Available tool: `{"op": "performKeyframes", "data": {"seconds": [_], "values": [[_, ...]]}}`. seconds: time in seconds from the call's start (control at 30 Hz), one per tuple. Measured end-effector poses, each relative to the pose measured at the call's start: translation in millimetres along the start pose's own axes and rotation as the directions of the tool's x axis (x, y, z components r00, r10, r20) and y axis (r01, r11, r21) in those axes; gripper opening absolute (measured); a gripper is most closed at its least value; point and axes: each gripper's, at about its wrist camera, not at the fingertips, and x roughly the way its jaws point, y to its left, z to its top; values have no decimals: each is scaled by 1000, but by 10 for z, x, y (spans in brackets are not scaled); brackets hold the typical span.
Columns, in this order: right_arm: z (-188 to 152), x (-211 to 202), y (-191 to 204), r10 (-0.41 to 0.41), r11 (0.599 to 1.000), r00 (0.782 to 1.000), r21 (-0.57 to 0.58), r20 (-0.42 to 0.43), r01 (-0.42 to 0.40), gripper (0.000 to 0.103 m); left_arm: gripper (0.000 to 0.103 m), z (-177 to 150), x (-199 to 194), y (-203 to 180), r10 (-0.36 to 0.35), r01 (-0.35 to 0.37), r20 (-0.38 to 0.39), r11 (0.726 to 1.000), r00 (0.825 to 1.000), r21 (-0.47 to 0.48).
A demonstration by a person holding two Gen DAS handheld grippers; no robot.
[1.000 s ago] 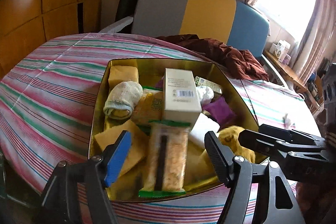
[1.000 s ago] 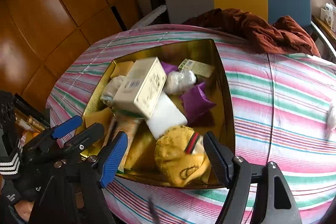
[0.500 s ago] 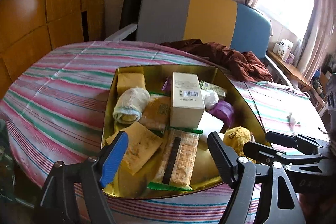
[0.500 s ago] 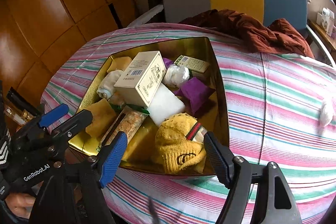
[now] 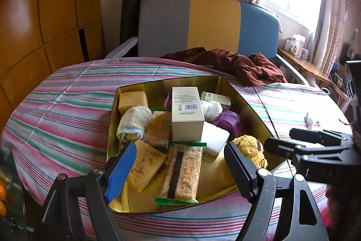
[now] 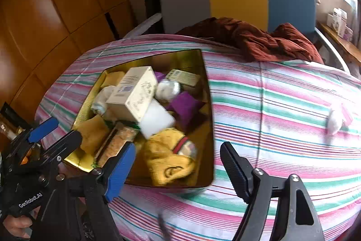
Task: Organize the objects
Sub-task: 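Move both open tools back to the cotton bag and pink roller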
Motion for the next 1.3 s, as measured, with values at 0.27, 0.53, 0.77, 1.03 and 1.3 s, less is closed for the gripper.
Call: {"op": "performKeyframes", "data": {"seconds": [0.27,0.53,0.77,1.03,1.3], "values": [[19,-106,-333,-48,997,999,56,15,47,82,81,4,7,-150,-17,18,-14,999,1000,45],[121,-207,-763,-123,987,992,105,16,121,82,81,27,17,-317,-39,41,-22,995,999,91],[216,-317,-1277,-189,967,982,180,14,183,82,81,82,26,-495,-64,66,-23,989,998,134],[282,-439,-1921,-246,920,969,317,6,232,82,82,170,58,-763,-104,106,-23,977,994,183],[379,-486,-2404,-304,877,953,392,3,279,82,82,251,142,-1049,-139,144,-39,962,990,232]]}}
